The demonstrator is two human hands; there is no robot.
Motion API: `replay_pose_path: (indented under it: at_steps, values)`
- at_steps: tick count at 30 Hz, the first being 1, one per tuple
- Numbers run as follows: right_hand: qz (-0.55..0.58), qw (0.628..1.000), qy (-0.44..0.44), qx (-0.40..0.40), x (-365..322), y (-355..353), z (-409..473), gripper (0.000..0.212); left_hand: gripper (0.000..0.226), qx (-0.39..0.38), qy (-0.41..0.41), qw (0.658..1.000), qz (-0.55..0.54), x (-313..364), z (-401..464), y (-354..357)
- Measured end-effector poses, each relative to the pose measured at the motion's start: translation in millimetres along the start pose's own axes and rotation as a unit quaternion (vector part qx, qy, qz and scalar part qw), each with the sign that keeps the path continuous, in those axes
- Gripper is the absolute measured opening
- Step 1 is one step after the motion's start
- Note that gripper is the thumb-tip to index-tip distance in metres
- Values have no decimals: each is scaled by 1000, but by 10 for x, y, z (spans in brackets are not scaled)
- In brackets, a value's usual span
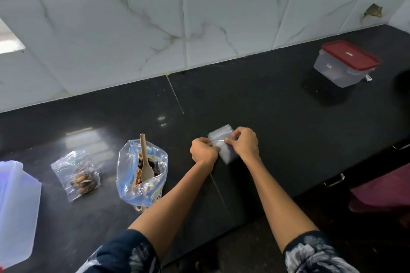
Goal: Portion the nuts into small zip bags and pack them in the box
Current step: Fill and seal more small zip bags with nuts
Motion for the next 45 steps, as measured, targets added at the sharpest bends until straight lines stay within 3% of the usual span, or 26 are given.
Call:
replay_pose_path:
  at_steps: [5,10,17,23,29,34,35,39,45]
  values:
    - [65,997,-6,-46,-94,-193,-43,7,51,-3,46,998,-46,59,-57,-143]
    - [199,971,-40,-128,-498,-456,-255,6,53,-31,133,976,-172,239,-222,-616]
    - [214,941,-121,-231,-1145,-374,-622,8,14,5,157,960,-232,348,-246,-1539]
    - [221,925,-204,-232,-1629,-116,-898,36,7,22,116,960,-253,123,-146,-2098]
    - [237,909,-222,-260,-1893,122,-1120,13,7,11,104,962,-252,-59,-114,-2488]
    - [323,914,-190,-156,-1927,262,-1276,8,37,212,97,950,-206,-144,-37,-2556]
    - [337,912,-194,-128,-1927,289,-1323,7,33,211,96,948,-218,-117,-54,-2548]
    - [414,881,-216,-72,-1924,401,-1509,7,24,80,55,945,-313,21,-136,-2459]
    - [426,865,-232,-130,-1909,598,-1589,15,27,93,92,943,-305,69,8,-2463]
Point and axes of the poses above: each hand's wrist, its own z-axis towards the middle knuckle, its own y-axis out of the palm, x = y × z, the point moved 2 cm from there along z, towards the middle knuckle, and after that the axes turned 10 degrees about x, right-handed, at the moved point
